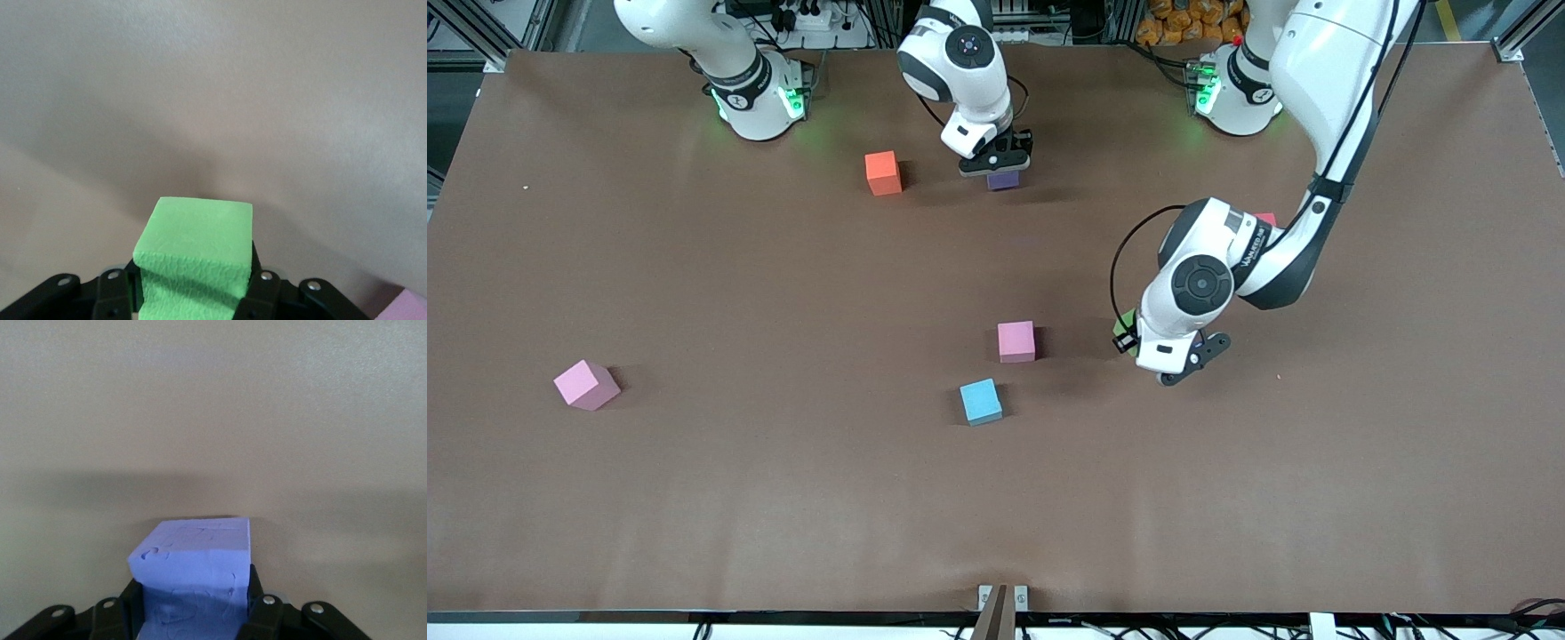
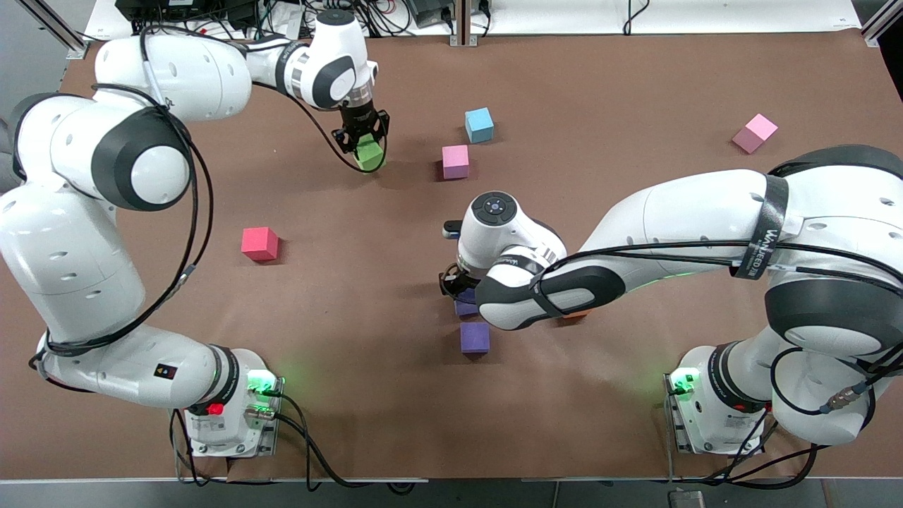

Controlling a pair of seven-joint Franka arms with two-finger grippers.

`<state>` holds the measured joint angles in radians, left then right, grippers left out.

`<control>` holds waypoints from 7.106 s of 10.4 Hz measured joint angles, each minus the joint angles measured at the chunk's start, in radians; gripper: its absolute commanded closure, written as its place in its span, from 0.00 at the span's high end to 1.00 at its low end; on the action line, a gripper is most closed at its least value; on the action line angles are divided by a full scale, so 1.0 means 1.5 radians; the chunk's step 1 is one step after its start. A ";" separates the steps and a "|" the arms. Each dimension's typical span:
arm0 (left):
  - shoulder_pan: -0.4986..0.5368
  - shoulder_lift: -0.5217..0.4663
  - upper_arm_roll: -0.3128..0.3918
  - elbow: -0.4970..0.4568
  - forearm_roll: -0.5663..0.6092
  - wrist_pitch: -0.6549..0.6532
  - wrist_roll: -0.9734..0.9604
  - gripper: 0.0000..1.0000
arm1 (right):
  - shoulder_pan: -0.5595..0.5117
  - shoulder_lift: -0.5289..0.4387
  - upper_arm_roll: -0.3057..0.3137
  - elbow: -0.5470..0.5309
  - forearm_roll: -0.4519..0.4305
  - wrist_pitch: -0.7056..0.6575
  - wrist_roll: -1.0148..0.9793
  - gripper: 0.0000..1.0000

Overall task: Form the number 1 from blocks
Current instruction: 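Carry the purple cube with the right gripper beside the other purple cube, then move the green cube with the left gripper while the right gripper reaches pink, then place green with the left gripper while the right gripper grasps the pink cube, then grasp the second pink cube with the left gripper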

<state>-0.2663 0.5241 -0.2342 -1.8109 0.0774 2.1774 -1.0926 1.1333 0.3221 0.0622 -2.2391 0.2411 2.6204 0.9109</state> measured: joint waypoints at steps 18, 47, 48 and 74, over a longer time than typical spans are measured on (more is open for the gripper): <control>-0.004 -0.005 -0.015 0.004 0.000 -0.016 0.000 0.00 | -0.122 -0.121 -0.010 0.005 -0.096 -0.178 0.018 1.00; -0.318 0.068 -0.139 -0.041 0.015 0.018 -0.121 0.39 | -0.993 0.102 -0.048 0.222 -0.051 -0.157 -0.490 1.00; -0.318 0.068 -0.139 -0.041 0.015 0.018 -0.121 0.99 | -0.994 0.112 -0.052 0.234 -0.050 -0.157 -0.489 1.00; -0.205 0.162 -0.003 0.204 0.142 0.091 0.082 1.00 | -0.984 0.213 -0.086 0.319 0.006 -0.162 -0.537 0.73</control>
<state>-0.5736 0.7674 -0.2381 -1.5045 0.2897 2.3146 -0.9696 -0.3424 0.6423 -0.0667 -1.7609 0.2500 2.3772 0.1060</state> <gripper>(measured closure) 0.000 0.084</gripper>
